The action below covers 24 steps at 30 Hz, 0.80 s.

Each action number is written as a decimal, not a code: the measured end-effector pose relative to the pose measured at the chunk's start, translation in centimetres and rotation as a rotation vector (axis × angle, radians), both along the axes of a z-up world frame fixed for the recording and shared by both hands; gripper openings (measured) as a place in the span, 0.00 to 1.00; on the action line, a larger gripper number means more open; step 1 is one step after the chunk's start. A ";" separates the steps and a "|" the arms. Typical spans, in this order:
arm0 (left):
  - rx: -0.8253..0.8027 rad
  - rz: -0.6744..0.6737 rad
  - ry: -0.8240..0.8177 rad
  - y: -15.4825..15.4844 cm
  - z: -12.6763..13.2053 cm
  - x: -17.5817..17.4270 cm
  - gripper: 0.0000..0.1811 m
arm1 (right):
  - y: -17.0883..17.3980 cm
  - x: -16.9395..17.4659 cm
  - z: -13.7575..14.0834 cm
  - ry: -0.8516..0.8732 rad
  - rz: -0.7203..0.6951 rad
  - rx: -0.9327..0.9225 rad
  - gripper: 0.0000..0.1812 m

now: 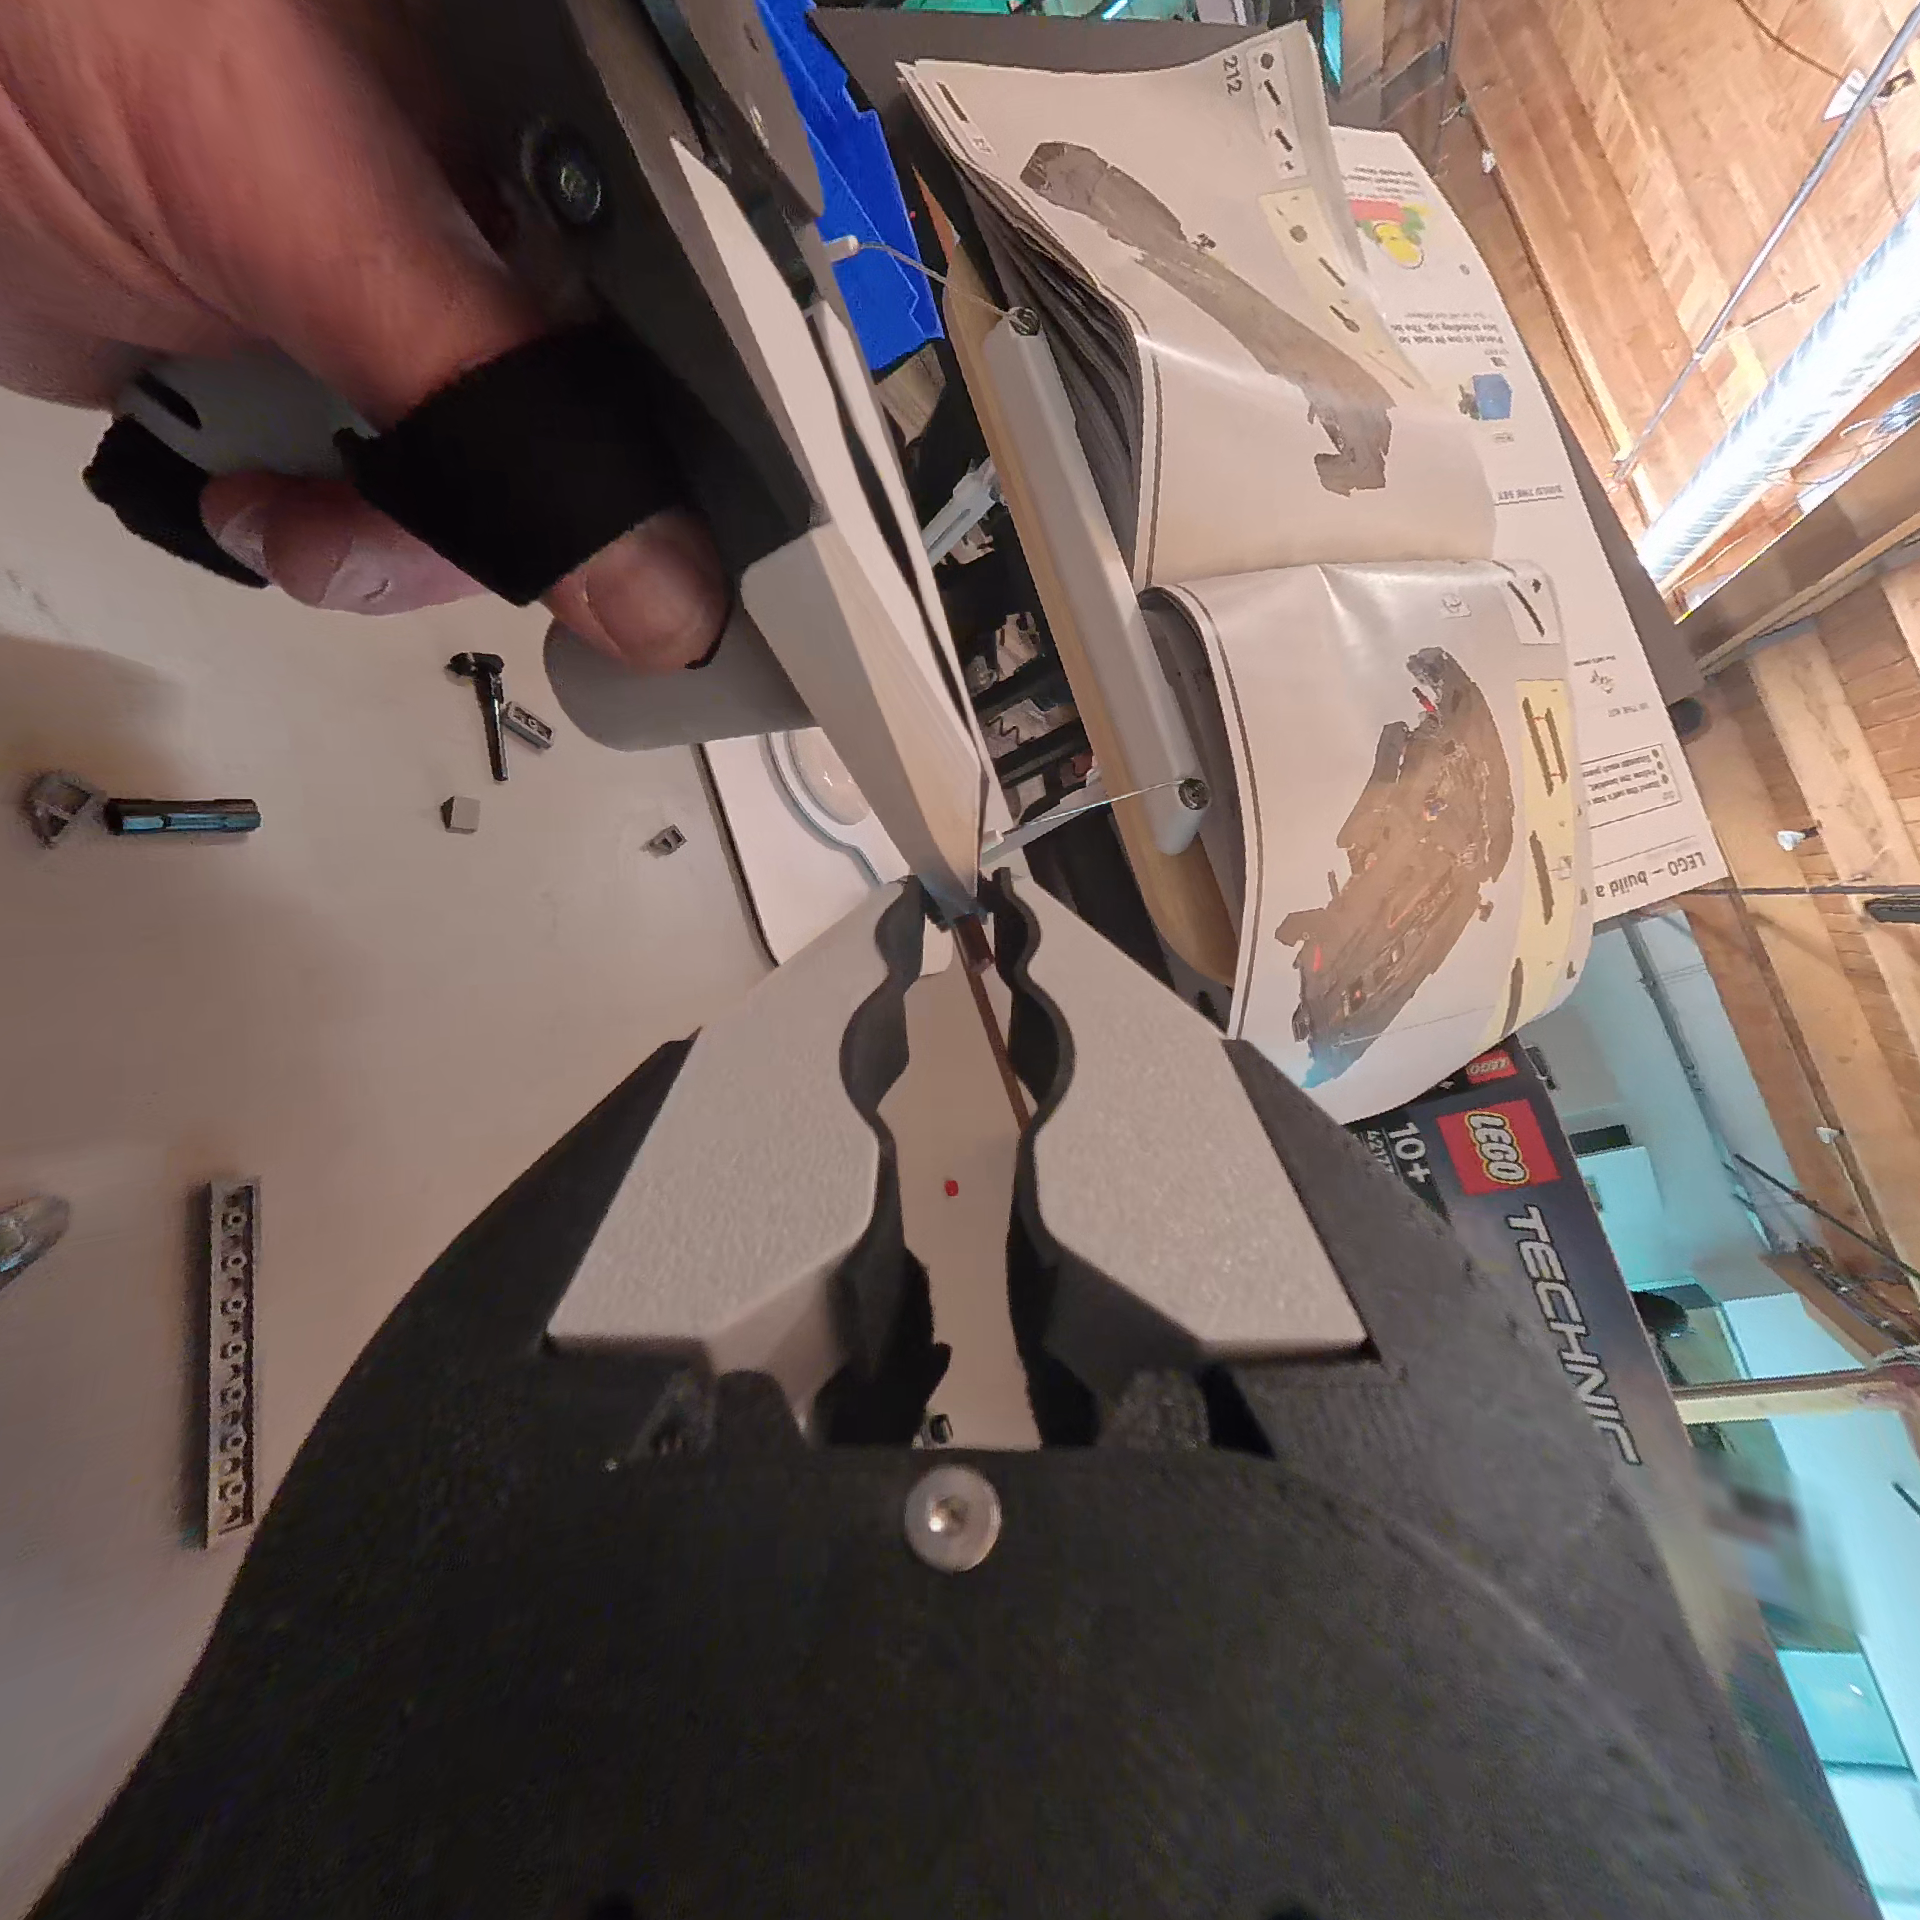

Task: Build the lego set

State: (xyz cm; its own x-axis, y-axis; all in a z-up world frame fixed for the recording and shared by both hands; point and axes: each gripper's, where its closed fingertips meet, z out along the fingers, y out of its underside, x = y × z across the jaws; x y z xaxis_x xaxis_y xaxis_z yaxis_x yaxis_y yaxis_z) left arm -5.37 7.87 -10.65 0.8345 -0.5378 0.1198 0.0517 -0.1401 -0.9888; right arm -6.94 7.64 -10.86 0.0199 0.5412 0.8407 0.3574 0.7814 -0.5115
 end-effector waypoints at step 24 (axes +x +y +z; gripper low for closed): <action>-0.010 -0.088 -0.105 -0.2 0.2 0.2 0.09 | -0.6 0.3 0.3 0.023 0.058 -0.078 0.06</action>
